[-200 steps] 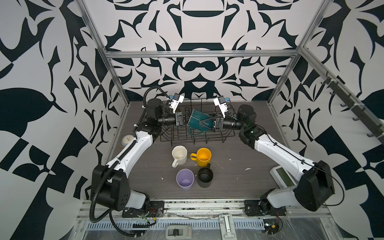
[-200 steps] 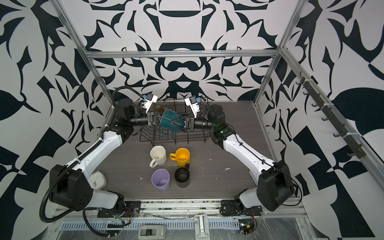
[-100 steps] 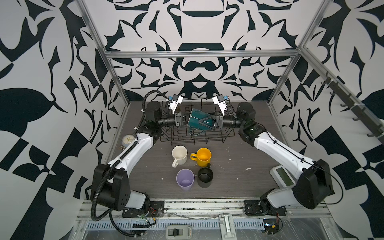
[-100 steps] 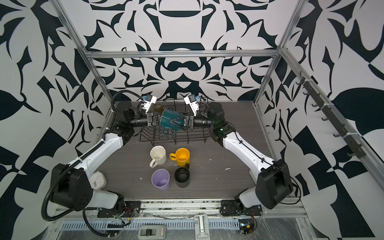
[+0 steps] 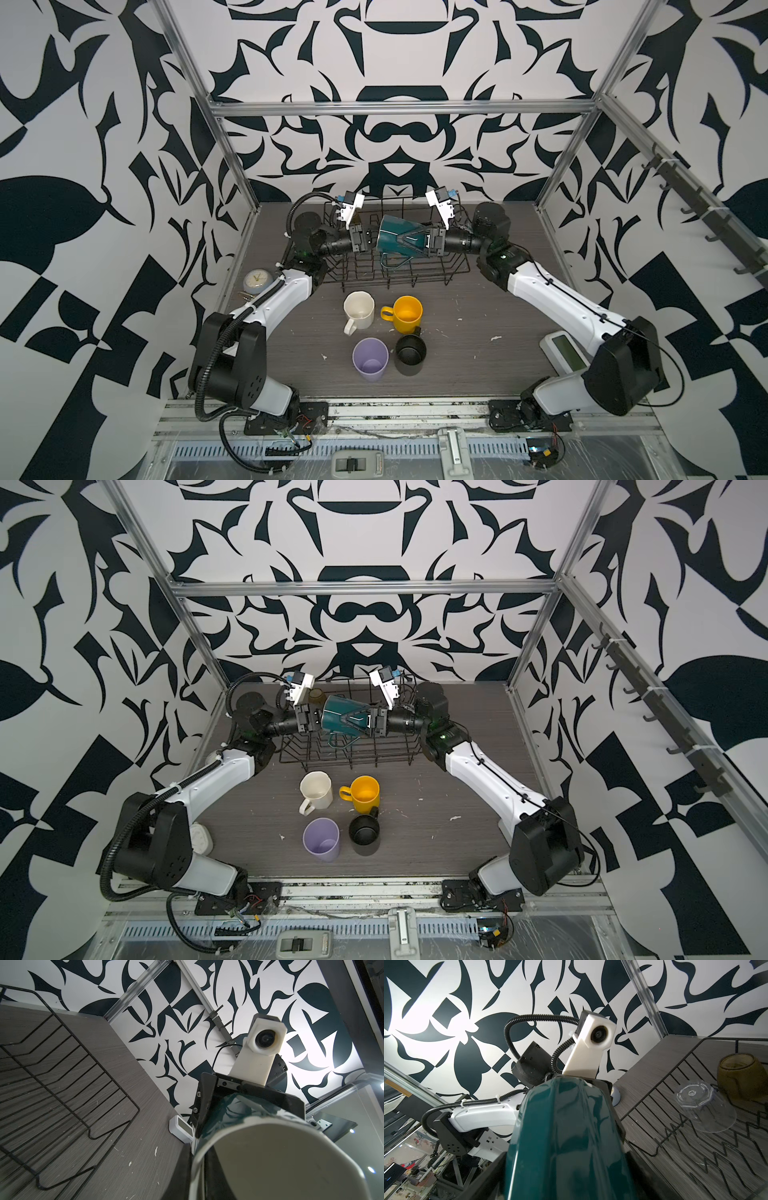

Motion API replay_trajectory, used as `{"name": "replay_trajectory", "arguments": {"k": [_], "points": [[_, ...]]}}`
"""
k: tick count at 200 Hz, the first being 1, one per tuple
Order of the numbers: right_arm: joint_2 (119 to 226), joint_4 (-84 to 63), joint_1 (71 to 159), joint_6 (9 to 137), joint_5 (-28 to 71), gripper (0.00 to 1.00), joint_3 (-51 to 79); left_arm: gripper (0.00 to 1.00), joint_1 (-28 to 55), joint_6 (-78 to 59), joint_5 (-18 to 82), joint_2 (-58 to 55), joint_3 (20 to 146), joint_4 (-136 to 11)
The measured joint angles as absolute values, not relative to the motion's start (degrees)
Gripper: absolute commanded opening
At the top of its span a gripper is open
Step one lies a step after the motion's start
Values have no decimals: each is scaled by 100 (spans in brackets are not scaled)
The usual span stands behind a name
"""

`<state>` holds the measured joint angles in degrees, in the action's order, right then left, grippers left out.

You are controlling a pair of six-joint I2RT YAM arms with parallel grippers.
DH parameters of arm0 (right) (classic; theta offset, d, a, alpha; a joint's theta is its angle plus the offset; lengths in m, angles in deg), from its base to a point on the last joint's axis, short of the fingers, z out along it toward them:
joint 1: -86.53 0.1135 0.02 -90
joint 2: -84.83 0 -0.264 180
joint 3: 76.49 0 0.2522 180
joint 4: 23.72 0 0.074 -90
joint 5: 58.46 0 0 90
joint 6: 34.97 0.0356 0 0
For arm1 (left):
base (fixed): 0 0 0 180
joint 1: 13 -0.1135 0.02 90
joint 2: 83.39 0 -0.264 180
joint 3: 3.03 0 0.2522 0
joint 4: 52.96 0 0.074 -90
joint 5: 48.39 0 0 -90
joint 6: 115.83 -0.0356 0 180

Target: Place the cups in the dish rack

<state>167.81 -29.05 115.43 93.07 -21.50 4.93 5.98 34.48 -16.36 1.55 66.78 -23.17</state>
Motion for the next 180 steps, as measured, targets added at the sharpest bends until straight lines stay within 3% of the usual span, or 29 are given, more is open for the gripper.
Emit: {"name": "replay_trajectory", "arguments": {"k": [25, 72, 91, 136, 180], "points": [[16778, -2944, 11545, 9351, -2130, 71, 497, 0, 598, 3551, -1621, 155, 6656, -2191], [16778, -2966, 11545, 9410, -2115, 77, 506, 0, 598, 3601, -1606, 155, 6652, -2151], [16778, -2997, 11545, 9449, -2113, 88, 506, 0, 598, 3617, -1595, 155, 6652, -2123], [16833, -3091, 11537, 9534, -1956, 93, 519, 0, 605, 3623, -1464, 155, 6641, -2088], [16905, -3130, 11521, 9571, -1951, 85, 528, 0, 602, 3623, -1324, 153, 6545, -2073]]}}
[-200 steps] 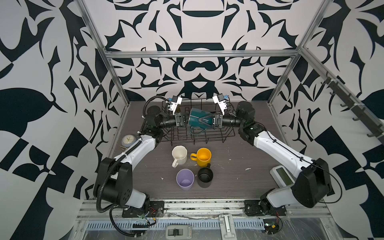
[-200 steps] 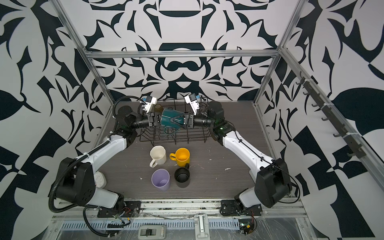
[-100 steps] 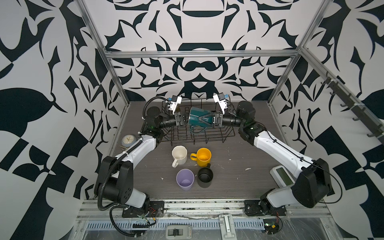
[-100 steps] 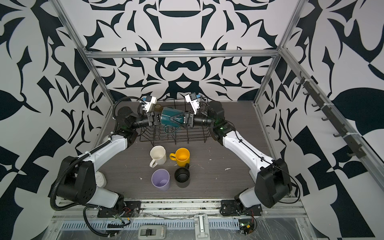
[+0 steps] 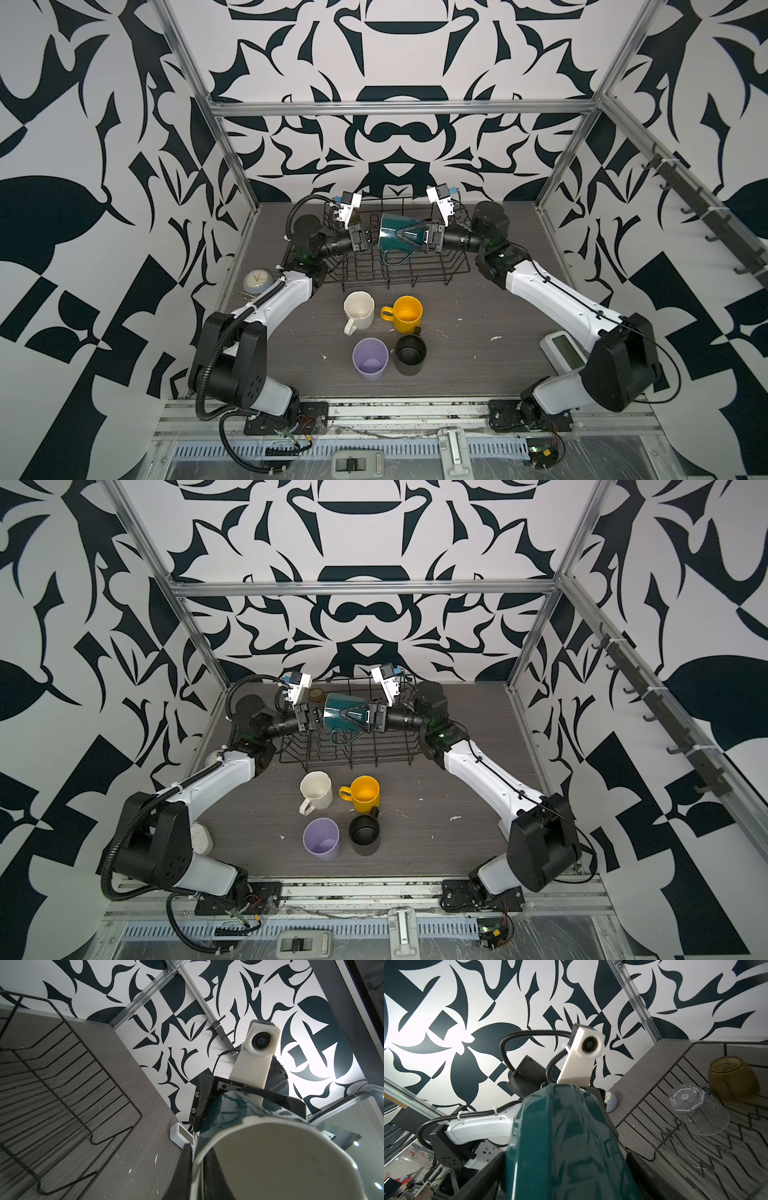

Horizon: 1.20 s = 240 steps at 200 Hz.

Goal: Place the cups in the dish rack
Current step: 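Lower the green mug toward the rack with both grippers holding it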

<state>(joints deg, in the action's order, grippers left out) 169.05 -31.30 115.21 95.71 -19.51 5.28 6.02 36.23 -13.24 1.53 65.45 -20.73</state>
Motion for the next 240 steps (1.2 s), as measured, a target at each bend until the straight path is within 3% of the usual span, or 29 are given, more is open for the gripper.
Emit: {"name": "replay_trajectory", "arguments": {"k": [19, 37, 74, 88, 106, 140, 164, 198, 240], "points": [[16929, -3220, 11523, 9624, -1993, 75, 528, 0, 602, 3636, -1293, 142, 6510, -2042], [16942, -3250, 11523, 9670, -2012, 51, 528, 0, 602, 3652, -1271, 134, 6488, -2027], [16964, -3250, 11523, 9690, -2008, 20, 532, 0, 602, 3636, -1239, 134, 6475, -2040], [16964, -3237, 11523, 9690, -2008, 0, 543, 0, 602, 3623, -1228, 127, 6475, -2055], [16964, -3207, 11523, 9687, -2008, 0, 561, 0, 605, 3590, -1199, 96, 6471, -2116], [16964, -3187, 11523, 9690, -2032, 0, 591, 13, 615, 3365, -1064, -98, 6447, -2453], [16964, -3128, 11552, 9690, -1947, 0, 635, 26, 640, 3147, -850, -251, 6420, -2608], [16964, -2863, 11580, 9694, -1840, 0, 648, 51, 670, 2954, -640, -369, 6392, -2728], [16964, -2595, 11534, 9698, -1822, 0, 648, 68, 642, 2834, -452, -446, 6390, -2772]]}}
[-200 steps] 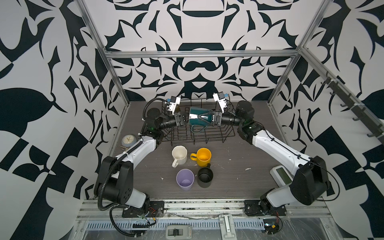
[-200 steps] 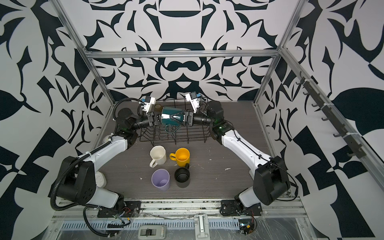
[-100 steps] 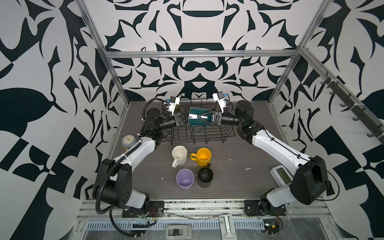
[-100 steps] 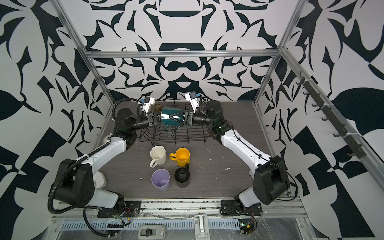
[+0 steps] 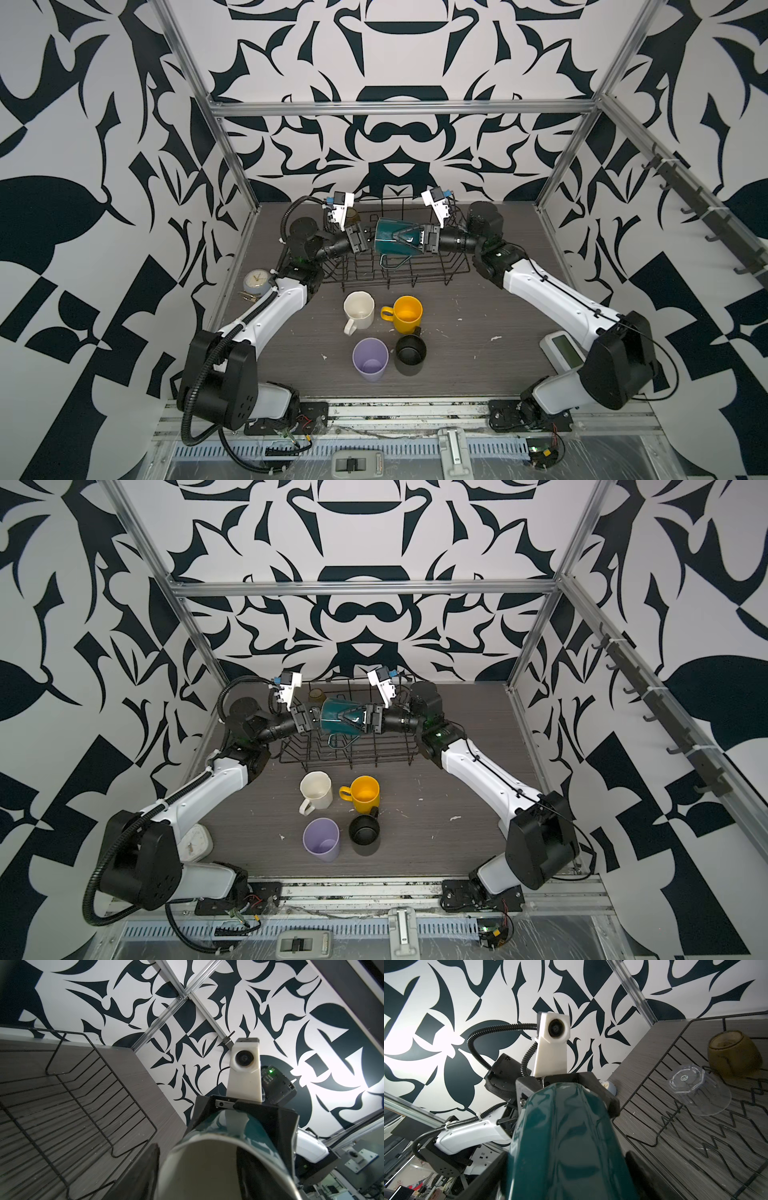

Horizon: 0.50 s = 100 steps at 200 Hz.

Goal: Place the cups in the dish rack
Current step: 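Lower the green mug toward the rack with both grippers holding it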

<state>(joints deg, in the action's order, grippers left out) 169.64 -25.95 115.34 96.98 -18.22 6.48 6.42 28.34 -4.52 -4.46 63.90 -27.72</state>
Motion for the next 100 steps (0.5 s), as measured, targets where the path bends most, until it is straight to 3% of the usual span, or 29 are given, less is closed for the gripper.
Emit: {"name": "replay_trajectory", "arguments": {"k": [45, 59, 100], "points": [[16938, -2531, 11397, 9690, -1746, 0, 650, 84, 552, 2609, -196, -618, 6357, -3113], [16912, -2431, 11355, 9674, -1724, 0, 652, 93, 530, 2456, -39, -756, 6335, -3375], [16765, -1320, 11152, 9255, -1350, 0, 757, 100, 462, 1698, 611, -1606, 6285, -4350]]}}
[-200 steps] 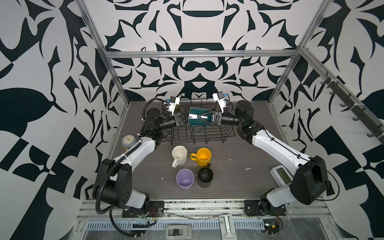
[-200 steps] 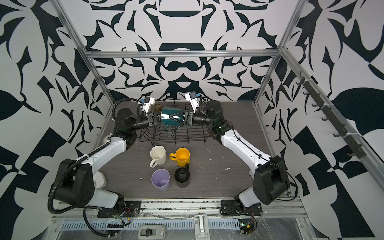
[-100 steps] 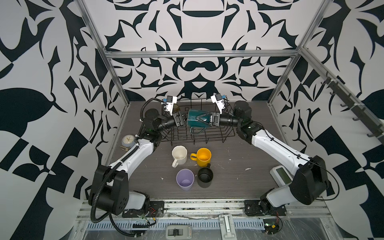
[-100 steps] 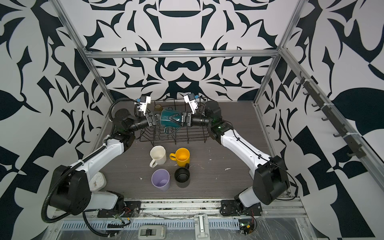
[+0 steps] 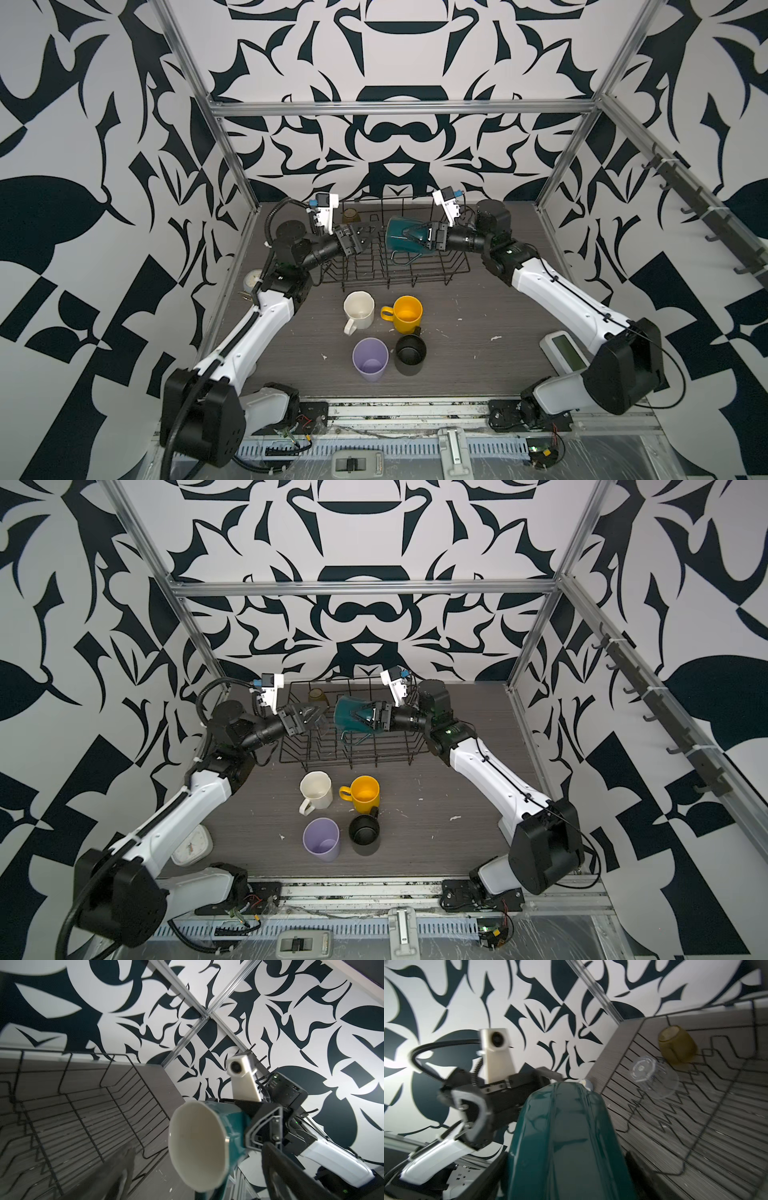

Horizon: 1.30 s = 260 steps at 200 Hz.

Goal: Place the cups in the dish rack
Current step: 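Lower the green mug toward the rack with both grippers holding it, then lower the green mug into the rack with right gripper while left gripper withdraws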

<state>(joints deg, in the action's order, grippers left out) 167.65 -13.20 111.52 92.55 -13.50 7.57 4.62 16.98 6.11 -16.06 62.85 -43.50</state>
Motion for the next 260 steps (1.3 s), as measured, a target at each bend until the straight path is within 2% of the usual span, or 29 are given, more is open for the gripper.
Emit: {"name": "replay_trajectory", "arguments": {"k": [57, 147, 260], "points": [[16831, 918, 10905, 8203, -382, 0, 1623, 99, 336, 624, 1828, -2391, 6377, -5769], [18011, 2894, 10900, 7027, 1008, 0, 3177, 99, 108, -29, 3528, -3049, 6405, -7189], [19819, 4118, 10900, 6214, 2269, 0, 5236, 99, -90, -241, 4245, -3447, 6265, -7635]]}}
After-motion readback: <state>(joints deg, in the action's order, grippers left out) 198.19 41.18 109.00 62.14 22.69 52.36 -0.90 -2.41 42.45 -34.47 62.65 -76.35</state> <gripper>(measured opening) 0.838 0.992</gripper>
